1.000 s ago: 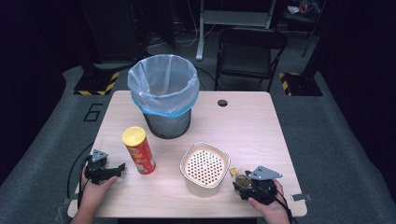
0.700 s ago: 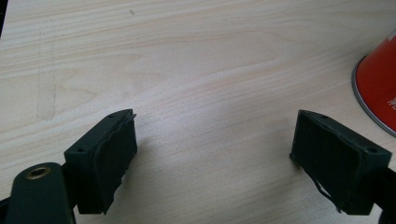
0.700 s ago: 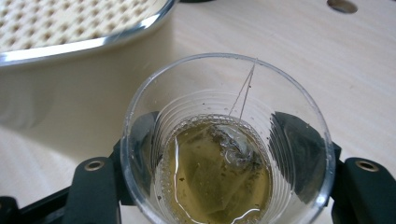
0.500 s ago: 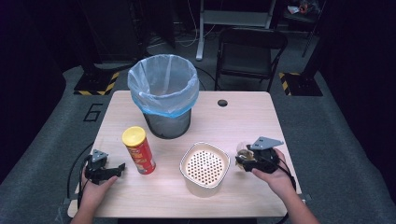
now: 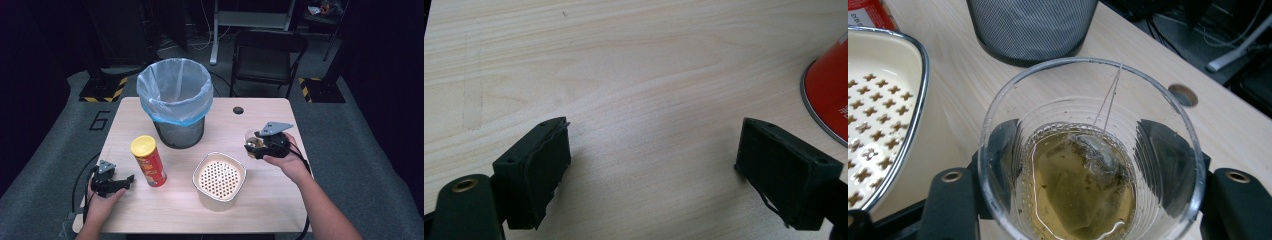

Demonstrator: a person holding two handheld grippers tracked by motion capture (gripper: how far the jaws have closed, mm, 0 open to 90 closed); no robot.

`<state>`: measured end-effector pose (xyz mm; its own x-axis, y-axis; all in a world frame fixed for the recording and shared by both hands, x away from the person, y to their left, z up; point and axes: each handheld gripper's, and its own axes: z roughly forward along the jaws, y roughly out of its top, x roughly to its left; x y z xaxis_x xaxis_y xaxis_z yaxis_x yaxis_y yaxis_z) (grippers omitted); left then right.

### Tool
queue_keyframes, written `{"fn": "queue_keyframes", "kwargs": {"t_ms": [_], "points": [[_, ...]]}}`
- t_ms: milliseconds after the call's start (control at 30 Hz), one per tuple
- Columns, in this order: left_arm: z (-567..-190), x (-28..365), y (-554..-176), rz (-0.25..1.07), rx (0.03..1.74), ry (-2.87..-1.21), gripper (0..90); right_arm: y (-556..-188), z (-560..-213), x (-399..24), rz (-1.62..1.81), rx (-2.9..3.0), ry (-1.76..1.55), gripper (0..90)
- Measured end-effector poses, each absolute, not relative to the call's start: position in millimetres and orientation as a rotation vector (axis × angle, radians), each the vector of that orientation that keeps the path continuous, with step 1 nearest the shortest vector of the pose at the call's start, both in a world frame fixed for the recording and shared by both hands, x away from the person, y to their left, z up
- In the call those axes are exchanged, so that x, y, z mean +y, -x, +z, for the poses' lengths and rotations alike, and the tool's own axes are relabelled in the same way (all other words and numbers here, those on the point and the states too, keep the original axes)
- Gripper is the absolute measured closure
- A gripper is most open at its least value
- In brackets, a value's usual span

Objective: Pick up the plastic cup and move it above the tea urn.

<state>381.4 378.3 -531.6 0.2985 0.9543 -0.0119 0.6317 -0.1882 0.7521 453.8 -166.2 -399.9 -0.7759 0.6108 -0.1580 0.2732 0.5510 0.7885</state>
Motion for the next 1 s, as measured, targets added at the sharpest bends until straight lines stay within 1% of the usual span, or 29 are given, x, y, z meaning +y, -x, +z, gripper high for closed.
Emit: {"fn": "queue_keyframes", "kwargs": {"t_ms": [267,500,1000], "points": [[-531.6,378.3,-381.4,0.626,1.411,-1.911,13.6,-464.8,-392.0,-146.8,1.123,2.378,-0.505,36.0],[-531.6,378.3,-381.4,0.626,1.411,-1.911,13.7,-459.5,-385.3,-131.9,1.084,2.356,-0.339,36.4],[-531.6,378.3,-381.5,0.626,1.411,-1.911,13.7,-447.2,-383.6,-124.1,1.068,2.275,-0.201,37.6]]}}
